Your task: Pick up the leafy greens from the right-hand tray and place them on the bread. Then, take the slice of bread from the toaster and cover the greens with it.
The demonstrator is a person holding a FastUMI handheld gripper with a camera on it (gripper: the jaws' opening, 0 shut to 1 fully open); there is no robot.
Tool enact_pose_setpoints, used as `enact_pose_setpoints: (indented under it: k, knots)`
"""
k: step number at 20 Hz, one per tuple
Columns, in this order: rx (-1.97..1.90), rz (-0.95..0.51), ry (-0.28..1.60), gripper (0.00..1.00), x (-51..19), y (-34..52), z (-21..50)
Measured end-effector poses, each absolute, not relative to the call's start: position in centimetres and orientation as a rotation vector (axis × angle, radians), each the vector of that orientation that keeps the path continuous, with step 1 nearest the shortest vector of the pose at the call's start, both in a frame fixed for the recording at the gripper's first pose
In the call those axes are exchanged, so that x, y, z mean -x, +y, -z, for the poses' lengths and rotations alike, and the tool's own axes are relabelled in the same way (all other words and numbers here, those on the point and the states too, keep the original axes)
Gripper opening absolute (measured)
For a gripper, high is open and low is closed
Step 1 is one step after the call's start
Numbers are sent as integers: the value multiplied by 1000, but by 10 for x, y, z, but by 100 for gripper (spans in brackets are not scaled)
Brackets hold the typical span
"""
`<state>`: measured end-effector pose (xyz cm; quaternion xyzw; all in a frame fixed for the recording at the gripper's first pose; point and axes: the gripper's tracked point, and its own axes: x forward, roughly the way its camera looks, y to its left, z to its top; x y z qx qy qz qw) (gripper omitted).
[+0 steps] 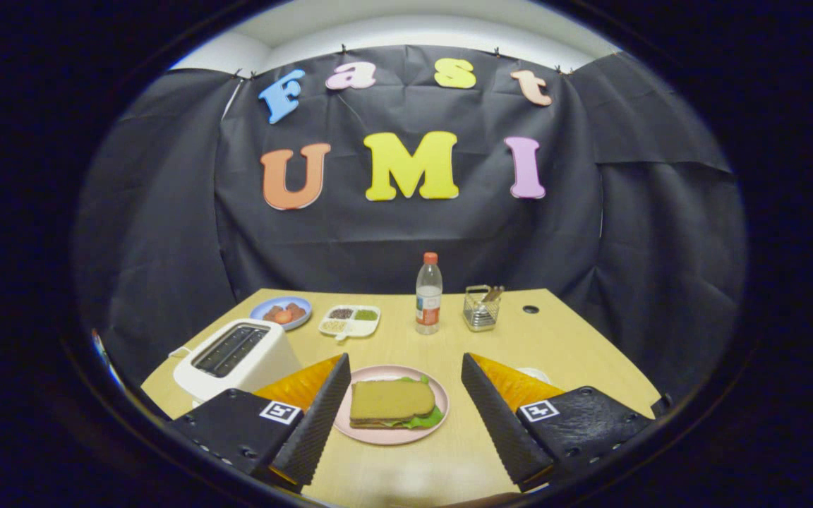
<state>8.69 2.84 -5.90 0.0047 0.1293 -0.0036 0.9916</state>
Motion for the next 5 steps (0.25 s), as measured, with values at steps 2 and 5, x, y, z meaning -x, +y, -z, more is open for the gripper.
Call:
enact_pose_setpoints:
  k: [2, 5]
  knots:
    - [-5, 21, 210, 96, -65, 29, 40]
    - [24, 20, 142, 96, -36, 36, 17]
